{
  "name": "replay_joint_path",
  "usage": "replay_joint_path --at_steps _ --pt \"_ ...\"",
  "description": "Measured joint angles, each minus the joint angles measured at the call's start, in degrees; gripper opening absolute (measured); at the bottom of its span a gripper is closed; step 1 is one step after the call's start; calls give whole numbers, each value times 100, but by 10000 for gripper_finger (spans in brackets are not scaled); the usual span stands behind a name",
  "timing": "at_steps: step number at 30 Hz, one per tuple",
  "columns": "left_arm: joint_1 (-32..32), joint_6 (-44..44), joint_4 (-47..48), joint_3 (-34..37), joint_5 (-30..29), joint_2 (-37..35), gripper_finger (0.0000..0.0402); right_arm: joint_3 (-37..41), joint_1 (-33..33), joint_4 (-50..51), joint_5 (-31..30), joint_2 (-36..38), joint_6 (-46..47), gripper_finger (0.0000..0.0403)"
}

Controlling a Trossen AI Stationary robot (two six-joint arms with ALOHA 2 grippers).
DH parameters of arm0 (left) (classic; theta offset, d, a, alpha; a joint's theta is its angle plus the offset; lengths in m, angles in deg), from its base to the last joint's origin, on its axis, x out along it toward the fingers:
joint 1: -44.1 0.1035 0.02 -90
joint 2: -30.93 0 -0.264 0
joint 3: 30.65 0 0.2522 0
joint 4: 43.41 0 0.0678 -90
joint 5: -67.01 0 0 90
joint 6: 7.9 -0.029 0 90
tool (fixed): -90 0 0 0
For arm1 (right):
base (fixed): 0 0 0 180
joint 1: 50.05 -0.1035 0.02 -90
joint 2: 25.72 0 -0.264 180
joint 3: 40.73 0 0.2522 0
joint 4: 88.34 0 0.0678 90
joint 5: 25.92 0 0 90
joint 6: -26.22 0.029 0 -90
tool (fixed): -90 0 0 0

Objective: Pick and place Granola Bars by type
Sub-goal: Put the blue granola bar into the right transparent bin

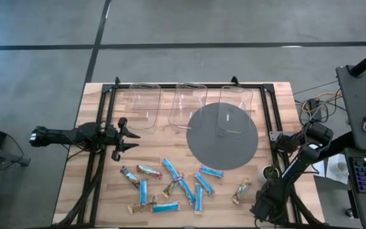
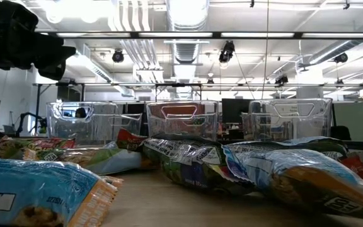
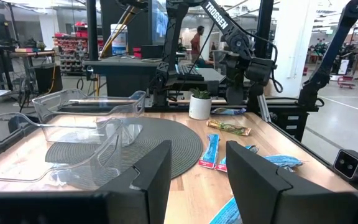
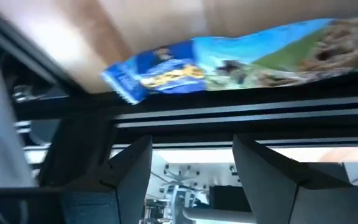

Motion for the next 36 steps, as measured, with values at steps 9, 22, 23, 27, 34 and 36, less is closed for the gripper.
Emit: replay_joint_path --at_steps 9,22,23,27,34,36 --pt "-2 1 0 -1 0 -2 135 -357 16 -51 -902 -2 -591 214" --pt "0 2 0 -1 1 -2 135 -348 -34 376 -756 -11 -353 214" --pt "0 2 0 1 -1 -2 135 -348 -34 378 -730 -11 -339 214" --pt "-1 2 0 -1 -1 -1 135 -348 -32 479 -801 -11 -307 214" --pt "0 2 0 1 -1 -1 135 -348 -32 828 -1438 -7 -59 214" --pt "-1 2 0 0 0 -1 135 -348 -32 949 -1759 -3 73 214"
